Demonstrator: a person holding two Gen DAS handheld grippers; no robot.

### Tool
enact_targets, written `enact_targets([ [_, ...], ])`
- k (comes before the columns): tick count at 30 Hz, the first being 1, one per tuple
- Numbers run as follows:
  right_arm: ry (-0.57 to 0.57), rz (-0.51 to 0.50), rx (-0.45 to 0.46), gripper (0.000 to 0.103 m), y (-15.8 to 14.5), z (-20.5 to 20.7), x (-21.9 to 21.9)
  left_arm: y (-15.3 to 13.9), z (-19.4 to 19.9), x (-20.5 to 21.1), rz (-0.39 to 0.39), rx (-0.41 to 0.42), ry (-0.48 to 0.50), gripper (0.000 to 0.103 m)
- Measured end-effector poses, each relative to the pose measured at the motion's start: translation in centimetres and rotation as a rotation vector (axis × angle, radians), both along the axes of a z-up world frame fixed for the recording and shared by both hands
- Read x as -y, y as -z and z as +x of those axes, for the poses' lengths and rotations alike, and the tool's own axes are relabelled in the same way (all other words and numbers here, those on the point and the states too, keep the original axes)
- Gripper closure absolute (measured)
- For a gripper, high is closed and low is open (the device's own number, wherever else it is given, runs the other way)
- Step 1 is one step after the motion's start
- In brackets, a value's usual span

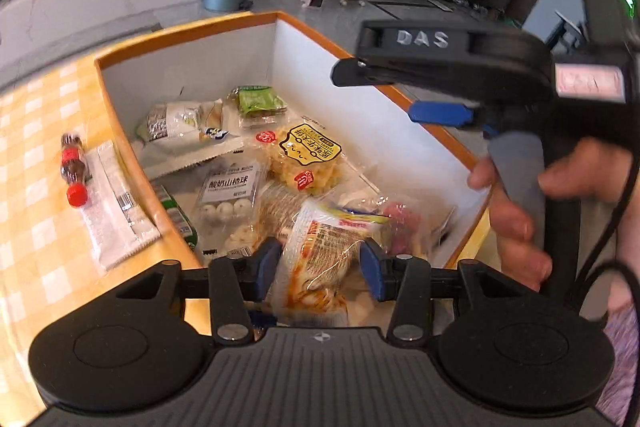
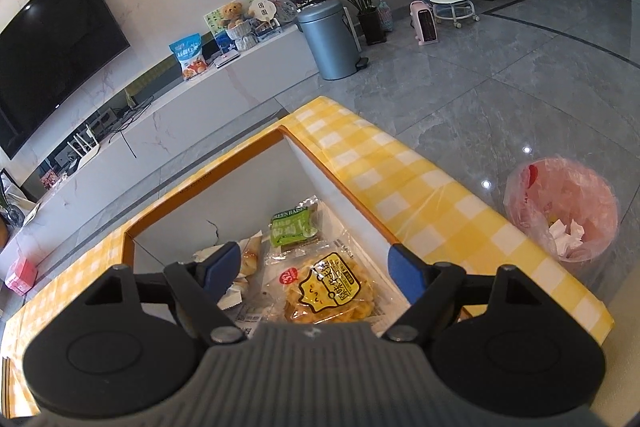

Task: Organize snacks
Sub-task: 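Open both grippers to drop the sausage and Mimi bag into the box, then withdraw both tools from the box back toward the table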

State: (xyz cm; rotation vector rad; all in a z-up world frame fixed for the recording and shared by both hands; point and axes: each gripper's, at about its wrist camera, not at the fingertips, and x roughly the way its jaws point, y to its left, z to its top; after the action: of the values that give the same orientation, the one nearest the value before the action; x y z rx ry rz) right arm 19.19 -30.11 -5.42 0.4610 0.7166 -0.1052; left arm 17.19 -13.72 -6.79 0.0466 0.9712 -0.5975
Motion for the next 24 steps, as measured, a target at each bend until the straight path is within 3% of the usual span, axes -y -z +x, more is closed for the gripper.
enact_targets([
  [4,0.000,-0.001,-0.003,0.024,0.0,0.1,0.0,0.0,-0.6,0.3,0.028,0.005,0.033,0.044],
  [9,0.002,-0.002,-0.006,0.024,0.1,0.2,0.0,-0.5,-0.9,0.6,0.025,0.037,0.051,0.019],
  [14,0.003,0.003,0.013,0.024,-0.2,0.0,0.2,-2.3,-1.2,-0.5,-0.002,0.065,0.025,0.015],
  [20,-0.022,0.002,0.063,0.024,-1.0,-0.4,-0.7,-5.3,-2.7,-3.6,0.002,0.159,-0.083,0.014],
  [24,-0.064,0.000,0.136,0.024,-2.1,-0.8,-2.0,-6.7,-3.3,-6.5,-0.007,0.177,-0.179,0.014],
])
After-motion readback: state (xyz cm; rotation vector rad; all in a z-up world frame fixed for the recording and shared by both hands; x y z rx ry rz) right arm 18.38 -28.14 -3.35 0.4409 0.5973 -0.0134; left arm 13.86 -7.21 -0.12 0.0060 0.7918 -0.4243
